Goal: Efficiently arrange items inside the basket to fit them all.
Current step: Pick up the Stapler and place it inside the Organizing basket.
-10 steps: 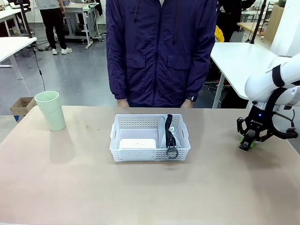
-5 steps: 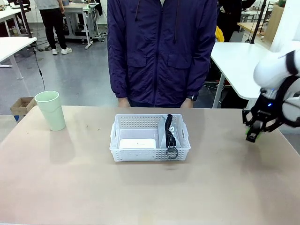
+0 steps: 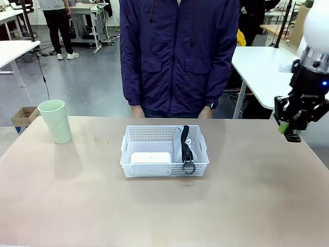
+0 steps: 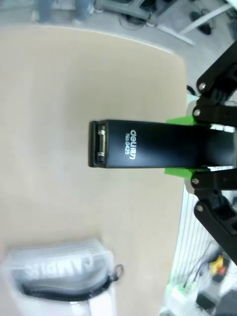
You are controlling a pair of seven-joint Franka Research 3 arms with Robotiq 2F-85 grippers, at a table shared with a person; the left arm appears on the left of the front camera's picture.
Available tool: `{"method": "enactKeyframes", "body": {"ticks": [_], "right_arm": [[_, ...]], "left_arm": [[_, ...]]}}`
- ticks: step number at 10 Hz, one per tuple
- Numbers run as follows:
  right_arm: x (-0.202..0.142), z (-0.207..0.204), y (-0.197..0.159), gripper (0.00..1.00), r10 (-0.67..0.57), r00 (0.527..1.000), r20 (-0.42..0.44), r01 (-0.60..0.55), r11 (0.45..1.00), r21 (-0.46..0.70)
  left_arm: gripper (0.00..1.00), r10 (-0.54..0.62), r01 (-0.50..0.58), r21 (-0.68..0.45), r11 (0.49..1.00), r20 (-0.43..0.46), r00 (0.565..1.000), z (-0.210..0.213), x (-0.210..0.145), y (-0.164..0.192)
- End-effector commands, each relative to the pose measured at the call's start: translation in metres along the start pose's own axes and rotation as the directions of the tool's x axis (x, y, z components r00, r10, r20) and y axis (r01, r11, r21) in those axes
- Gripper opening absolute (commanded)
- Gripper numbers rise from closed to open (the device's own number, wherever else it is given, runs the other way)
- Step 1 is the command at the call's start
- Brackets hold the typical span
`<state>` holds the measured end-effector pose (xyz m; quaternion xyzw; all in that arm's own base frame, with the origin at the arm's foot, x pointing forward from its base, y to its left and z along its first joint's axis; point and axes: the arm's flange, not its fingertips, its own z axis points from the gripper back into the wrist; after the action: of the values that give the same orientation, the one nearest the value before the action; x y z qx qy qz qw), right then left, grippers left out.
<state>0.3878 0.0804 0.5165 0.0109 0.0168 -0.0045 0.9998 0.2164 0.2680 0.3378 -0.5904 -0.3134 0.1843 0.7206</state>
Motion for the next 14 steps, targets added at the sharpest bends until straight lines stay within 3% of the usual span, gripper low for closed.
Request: {"method": "enactKeyframes", "body": {"ticks": [1,2,3,7,8,11,13,14], "right_arm": [[-0.001,-0.003,0.017,0.00,0.194,0.981,0.016,-0.195,0.981,0.004],[0.002,-0.003,0.013,0.00,0.187,0.982,0.039,-0.189,0.981,0.043],[-0.006,0.002,0.021,0.00,0.108,0.994,0.005,-0.108,0.994,-0.008],[-0.006,0.002,0.021,0.00,0.108,0.994,0.005,-0.108,0.994,-0.008],[-0.005,0.000,0.021,0.37,0.135,0.991,0.005,-0.135,0.991,-0.006],[0.034,0.013,0.133,0.37,0.376,0.919,0.114,-0.356,0.920,-0.167],[0.055,0.009,0.219,0.37,0.576,0.803,0.154,-0.547,0.814,-0.193],[0.063,0.000,0.250,0.37,0.621,0.768,0.156,-0.591,0.782,-0.201]], "left_arm": [[1.00,-0.019,0.020,-0.021,1.000,0.016,1.000,-0.004,-0.004,-0.002],[1.00,-0.019,0.020,-0.021,1.000,0.016,1.000,-0.004,-0.004,-0.002],[1.00,-0.019,0.020,-0.021,1.000,0.016,1.000,-0.004,-0.004,-0.002],[1.00,-0.019,0.020,-0.021,1.000,0.016,1.000,-0.004,-0.004,-0.002],[1.00,-0.019,0.020,-0.021,1.000,0.016,1.000,-0.004,-0.004,-0.002],[1.00,-0.019,0.020,-0.021,1.000,0.016,1.000,-0.004,-0.004,-0.002],[1.00,-0.019,0.020,-0.021,1.000,0.016,1.000,-0.004,-0.004,-0.002],[1.00,-0.019,0.020,-0.021,1.000,0.016,1.000,-0.004,-0.004,-0.002]]}}
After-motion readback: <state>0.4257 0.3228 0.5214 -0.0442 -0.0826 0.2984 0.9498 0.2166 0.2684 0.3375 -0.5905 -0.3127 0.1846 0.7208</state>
